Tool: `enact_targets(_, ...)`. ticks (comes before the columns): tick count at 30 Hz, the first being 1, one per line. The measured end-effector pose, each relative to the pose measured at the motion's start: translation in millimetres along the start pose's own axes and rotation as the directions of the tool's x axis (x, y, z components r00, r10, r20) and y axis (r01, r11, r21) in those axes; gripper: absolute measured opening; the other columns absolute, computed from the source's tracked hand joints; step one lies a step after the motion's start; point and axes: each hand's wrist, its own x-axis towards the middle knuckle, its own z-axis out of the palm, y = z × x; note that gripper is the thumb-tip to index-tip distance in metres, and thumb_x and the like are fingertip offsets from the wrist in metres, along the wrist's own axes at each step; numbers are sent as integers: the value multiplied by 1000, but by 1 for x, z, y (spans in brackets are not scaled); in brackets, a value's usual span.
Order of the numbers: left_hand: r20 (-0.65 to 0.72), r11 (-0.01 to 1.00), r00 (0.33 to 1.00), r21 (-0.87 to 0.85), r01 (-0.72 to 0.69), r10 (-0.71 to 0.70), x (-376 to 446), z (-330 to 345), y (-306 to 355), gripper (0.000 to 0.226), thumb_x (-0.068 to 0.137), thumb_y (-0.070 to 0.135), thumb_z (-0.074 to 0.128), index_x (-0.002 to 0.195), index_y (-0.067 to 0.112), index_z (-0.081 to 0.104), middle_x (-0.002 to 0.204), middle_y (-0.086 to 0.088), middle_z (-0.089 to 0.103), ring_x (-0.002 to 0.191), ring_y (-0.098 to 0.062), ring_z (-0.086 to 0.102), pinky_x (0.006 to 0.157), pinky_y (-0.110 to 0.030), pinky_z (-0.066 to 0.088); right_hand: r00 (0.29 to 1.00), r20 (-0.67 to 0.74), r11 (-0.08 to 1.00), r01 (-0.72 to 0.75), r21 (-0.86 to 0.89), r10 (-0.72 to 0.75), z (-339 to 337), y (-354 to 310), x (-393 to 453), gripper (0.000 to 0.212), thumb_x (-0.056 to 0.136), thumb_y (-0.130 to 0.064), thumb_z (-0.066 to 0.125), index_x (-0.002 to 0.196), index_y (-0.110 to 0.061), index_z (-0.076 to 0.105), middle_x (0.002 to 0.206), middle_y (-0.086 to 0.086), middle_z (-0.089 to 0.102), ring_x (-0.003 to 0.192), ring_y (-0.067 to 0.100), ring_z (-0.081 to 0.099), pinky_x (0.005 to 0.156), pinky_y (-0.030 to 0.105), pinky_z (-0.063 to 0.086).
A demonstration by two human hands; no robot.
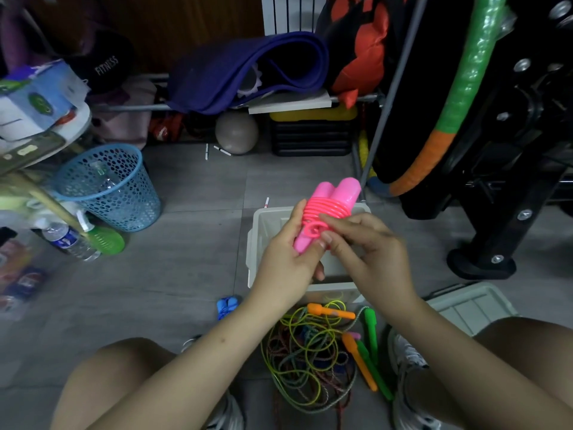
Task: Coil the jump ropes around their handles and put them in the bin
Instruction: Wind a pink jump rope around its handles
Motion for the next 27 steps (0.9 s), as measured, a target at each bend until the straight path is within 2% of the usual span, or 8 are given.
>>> enact_targets(4, -16, 1000, 1000, 20, -24, 24, -1, -4, 2, 63, 92, 8, 58, 143, 36, 33, 57, 10, 60, 43, -10, 50, 44, -17, 40, 997, 19, 991, -72, 113, 70, 2, 4, 2, 33, 82, -25, 67, 114, -18, 64, 90, -7, 47, 88, -4, 47, 81, 9, 40)
enact_targets(7, -73, 990, 994, 121, -78, 87, -2, -6, 0, 62, 90, 10, 59, 142, 38, 37, 67, 8, 61, 45, -7, 53, 48, -20, 45, 987, 28, 982, -158, 101, 156, 4, 4, -1, 30, 79, -43, 70, 108, -41, 64, 110, -15, 41, 112, 6, 44, 100, 22, 39)
enact_targets(9, -116, 970, 981, 207, -129, 155, -3, -6, -3, 62, 90, 14, 59, 141, 42, 38, 75, 6, 65, 53, -7, 57, 54, -28, 50, 979, 34, 970, -205, 128, 202, 9, 0, -6, 30, 73, -46, 69, 102, -52, 62, 126, -18, 37, 122, 11, 42, 100, 25, 42)
enact_targets(14, -96, 953, 978, 260, -156, 186, -5, 2, -6, 62, 90, 22, 62, 141, 44, 35, 89, 5, 65, 62, -12, 60, 61, -40, 56, 979, -150, 987, -119, 109, 135, 11, -6, -4, 27, 76, -33, 73, 102, -32, 68, 129, -3, 44, 111, 14, 50, 84, 22, 50)
enact_targets(18, -12, 990, 996, 106, -89, 90, -2, 2, -2, 66, 91, 12, 60, 146, 36, 32, 82, 5, 65, 49, -7, 54, 50, -23, 47, 977, -209, 998, 33, -61, -45, 9, 0, 4, 23, 83, -26, 67, 107, -27, 65, 107, -13, 44, 98, 22, 51, 79, 42, 51)
enact_targets(21, 25, 998, 998, -5, -55, 55, -5, 3, 1, 57, 97, 17, 50, 148, 32, 29, 59, 6, 58, 48, -11, 51, 48, -21, 42, 973, -201, 986, 85, -143, -113, 6, 2, 8, 28, 84, -27, 64, 111, -21, 63, 103, -8, 48, 95, 22, 51, 89, 25, 42)
enact_targets(25, -9, 991, 995, -83, -101, 100, -9, 3, -2, 44, 102, 32, 38, 145, 34, 32, 65, 3, 63, 54, -20, 57, 44, -23, 42, 979, -38, 979, -200, -32, 199, 9, -4, 9, 29, 84, -40, 63, 113, -39, 60, 131, 1, 42, 131, 19, 35, 107, 25, 30)
enact_targets(27, -24, 992, 994, -61, -112, 111, -12, 6, -6, 48, 96, 39, 36, 144, 36, 31, 78, 12, 68, 61, -24, 60, 50, -34, 49, 928, 161, 895, -368, 253, 336, 11, -10, 9, 26, 88, -26, 61, 109, -41, 62, 129, 1, 55, 128, 9, 45, 94, 17, 42)
